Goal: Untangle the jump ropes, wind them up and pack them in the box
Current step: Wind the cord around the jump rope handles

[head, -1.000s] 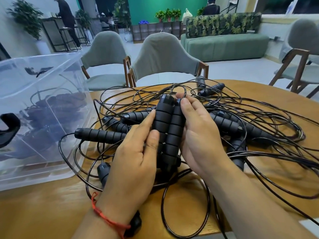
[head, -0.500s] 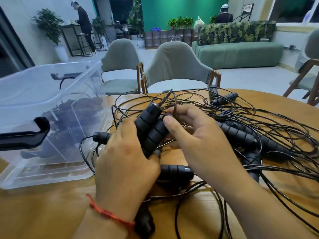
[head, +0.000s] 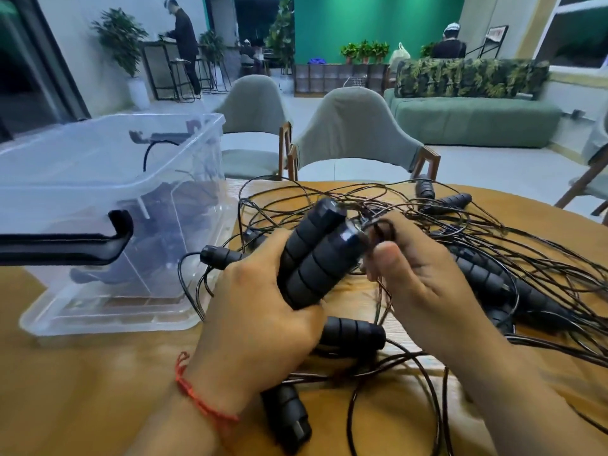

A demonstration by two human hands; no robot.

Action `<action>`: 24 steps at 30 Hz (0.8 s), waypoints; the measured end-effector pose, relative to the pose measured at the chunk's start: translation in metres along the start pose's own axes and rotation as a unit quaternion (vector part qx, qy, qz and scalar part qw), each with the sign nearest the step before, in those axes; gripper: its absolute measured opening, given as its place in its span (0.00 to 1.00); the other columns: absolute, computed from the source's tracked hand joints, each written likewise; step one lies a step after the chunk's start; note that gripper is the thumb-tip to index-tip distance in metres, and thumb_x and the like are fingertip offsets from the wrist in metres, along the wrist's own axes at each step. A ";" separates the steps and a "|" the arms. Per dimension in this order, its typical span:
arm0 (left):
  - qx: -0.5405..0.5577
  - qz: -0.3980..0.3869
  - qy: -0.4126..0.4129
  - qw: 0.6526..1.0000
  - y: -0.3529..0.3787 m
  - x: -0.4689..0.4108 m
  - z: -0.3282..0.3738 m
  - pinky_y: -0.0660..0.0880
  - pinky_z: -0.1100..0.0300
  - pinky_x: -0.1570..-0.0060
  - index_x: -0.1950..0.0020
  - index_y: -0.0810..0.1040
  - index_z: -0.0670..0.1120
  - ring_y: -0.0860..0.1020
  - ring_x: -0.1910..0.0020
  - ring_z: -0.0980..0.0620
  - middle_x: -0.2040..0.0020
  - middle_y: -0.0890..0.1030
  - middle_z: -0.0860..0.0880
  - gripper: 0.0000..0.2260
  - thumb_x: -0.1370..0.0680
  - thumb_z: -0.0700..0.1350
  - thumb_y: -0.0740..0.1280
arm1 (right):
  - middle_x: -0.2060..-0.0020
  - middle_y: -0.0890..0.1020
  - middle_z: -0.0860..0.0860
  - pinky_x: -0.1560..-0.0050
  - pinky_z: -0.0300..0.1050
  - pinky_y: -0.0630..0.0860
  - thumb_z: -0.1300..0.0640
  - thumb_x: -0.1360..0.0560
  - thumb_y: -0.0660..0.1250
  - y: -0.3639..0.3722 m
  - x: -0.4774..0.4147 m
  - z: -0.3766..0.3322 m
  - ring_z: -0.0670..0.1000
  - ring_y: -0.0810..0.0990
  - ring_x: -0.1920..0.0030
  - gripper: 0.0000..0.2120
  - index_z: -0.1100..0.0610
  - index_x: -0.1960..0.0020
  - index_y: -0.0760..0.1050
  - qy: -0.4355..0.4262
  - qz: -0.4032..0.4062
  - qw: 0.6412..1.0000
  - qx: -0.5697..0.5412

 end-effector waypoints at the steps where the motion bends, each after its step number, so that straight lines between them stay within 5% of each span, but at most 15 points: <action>1: 0.118 0.007 -0.022 0.993 -0.003 -0.002 0.003 0.84 0.45 0.56 0.48 0.79 0.51 0.85 0.55 0.52 0.55 0.85 0.53 0.16 0.34 0.41 0.70 | 0.61 0.77 0.49 0.59 0.47 0.74 0.27 0.19 0.53 0.002 0.000 0.002 0.48 0.75 0.60 0.25 0.46 0.51 0.76 0.008 0.006 0.999 -0.031; 5: 0.549 0.042 -0.140 0.823 -0.003 -0.009 -0.009 0.81 0.39 0.41 0.37 0.79 0.38 0.85 0.39 0.42 0.41 0.86 0.42 0.28 0.37 0.33 0.60 | 0.64 0.75 0.49 0.61 0.43 0.70 0.39 0.13 0.52 0.019 0.003 0.010 0.47 0.74 0.63 0.22 0.49 0.56 0.75 0.039 -0.028 0.999 0.021; 10: 0.641 0.034 -0.185 0.744 0.008 -0.009 -0.018 0.72 0.38 0.30 0.29 0.75 0.34 0.83 0.36 0.38 0.36 0.84 0.39 0.36 0.39 0.35 0.60 | 0.66 0.77 0.46 0.61 0.51 0.73 0.37 0.14 0.51 0.047 0.007 0.012 0.49 0.78 0.63 0.21 0.46 0.58 0.70 0.001 -0.092 0.980 0.175; 15: 0.639 0.058 -0.203 0.740 0.006 -0.009 -0.028 0.75 0.41 0.30 0.38 0.80 0.38 0.86 0.48 0.44 0.50 0.83 0.44 0.30 0.40 0.34 0.61 | 0.66 0.78 0.45 0.61 0.49 0.73 0.33 0.15 0.50 0.054 0.006 0.011 0.49 0.78 0.62 0.22 0.46 0.57 0.71 0.006 -0.124 0.975 0.187; 19: 0.630 0.059 -0.201 0.748 0.007 -0.013 -0.035 0.72 0.46 0.41 0.44 0.77 0.41 0.75 0.62 0.50 0.59 0.75 0.47 0.23 0.38 0.34 0.62 | 0.64 0.80 0.44 0.63 0.41 0.70 0.32 0.17 0.50 0.050 0.005 0.007 0.46 0.79 0.60 0.22 0.45 0.57 0.72 0.016 -0.153 0.964 0.219; 22: 0.572 0.097 -0.181 0.794 -0.009 -0.017 -0.048 0.77 0.43 0.45 0.43 0.75 0.43 0.74 0.62 0.52 0.59 0.75 0.49 0.21 0.37 0.35 0.65 | 0.64 0.80 0.41 0.65 0.37 0.70 0.29 0.18 0.55 0.025 0.003 0.010 0.44 0.79 0.61 0.19 0.40 0.57 0.75 0.017 -0.144 0.956 0.257; 24: 0.503 0.131 -0.189 0.833 -0.025 -0.018 -0.063 0.79 0.40 0.45 0.46 0.77 0.43 0.76 0.60 0.51 0.58 0.77 0.48 0.17 0.35 0.38 0.69 | 0.68 0.79 0.46 0.66 0.49 0.76 0.27 0.20 0.61 -0.006 0.001 0.011 0.49 0.78 0.66 0.23 0.46 0.57 0.77 0.018 -0.102 0.964 0.246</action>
Point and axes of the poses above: each hand's wrist, its own x-axis away from the middle knuckle, its own y-axis out of the palm, z = x × y, the point moved 8 cm from there along -x, towards the middle knuckle
